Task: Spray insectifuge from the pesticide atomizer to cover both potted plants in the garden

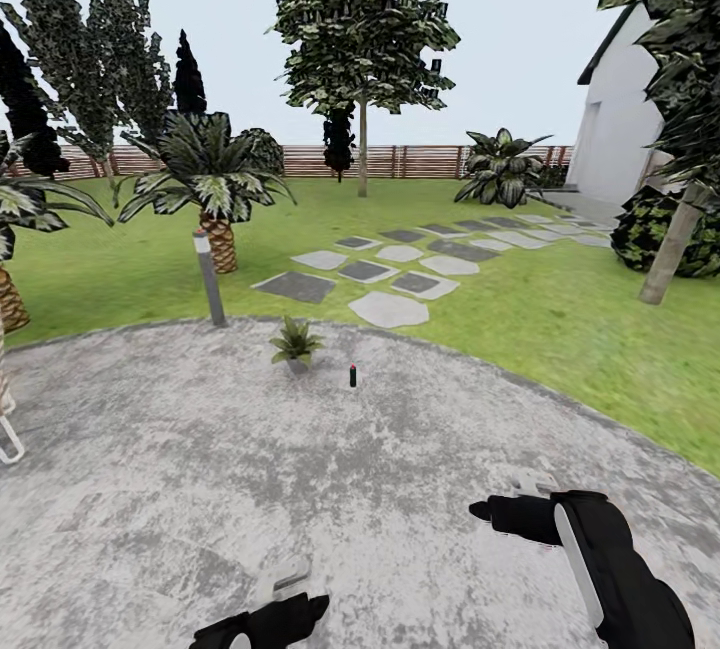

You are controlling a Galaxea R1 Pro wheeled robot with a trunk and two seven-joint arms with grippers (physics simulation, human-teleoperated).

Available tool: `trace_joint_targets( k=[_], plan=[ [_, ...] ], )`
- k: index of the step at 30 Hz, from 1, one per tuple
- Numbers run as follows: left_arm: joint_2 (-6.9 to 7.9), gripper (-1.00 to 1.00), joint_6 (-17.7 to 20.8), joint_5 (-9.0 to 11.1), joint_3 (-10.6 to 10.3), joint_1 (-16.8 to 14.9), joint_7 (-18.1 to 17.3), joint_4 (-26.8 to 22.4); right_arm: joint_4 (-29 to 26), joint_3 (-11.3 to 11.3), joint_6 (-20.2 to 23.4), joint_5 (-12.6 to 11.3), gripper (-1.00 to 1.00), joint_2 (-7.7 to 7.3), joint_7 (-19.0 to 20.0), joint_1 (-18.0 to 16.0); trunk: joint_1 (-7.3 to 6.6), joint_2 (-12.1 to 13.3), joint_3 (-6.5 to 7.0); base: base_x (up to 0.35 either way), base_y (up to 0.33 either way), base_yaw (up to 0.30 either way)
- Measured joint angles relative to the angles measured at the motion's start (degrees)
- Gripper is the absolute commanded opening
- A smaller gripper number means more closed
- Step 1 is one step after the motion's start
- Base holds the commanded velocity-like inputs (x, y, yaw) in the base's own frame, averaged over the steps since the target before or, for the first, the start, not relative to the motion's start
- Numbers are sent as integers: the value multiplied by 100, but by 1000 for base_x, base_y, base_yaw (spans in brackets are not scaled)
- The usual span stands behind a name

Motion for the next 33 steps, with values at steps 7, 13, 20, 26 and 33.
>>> trace_joint_targets(
  k=[7, 13, 20, 26, 33],
  plan=[
    [0, 100, 0, -16, 1, -2, -1, 0, -9, 6, 0, 1, 100, 26, 33, -5, 0, 0, 0, 337, 0, 0],
    [-3, 100, 0, -35, 0, -4, 5, 0, -376, 2, 0, -12, 100, 32, 51, -33, 0, 0, 0, 337, 0, 0],
    [58, 100, -64, -85, 19, 35, 8, 0, -574, 12, -61, 15, 100, 42, 47, -104, 0, 0, 0, 330, 0, 0],
    [69, 100, -76, -85, 19, 36, 8, 0, -566, 11, -63, 16, 100, 42, 47, -120, 0, 0, 0, 325, 0, 0],
    [69, 100, -76, -85, 19, 36, 8, 0, -566, 11, -63, 16, 100, 42, 47, -120, 0, 0, 0, 325, 0, 0]
  ],
)
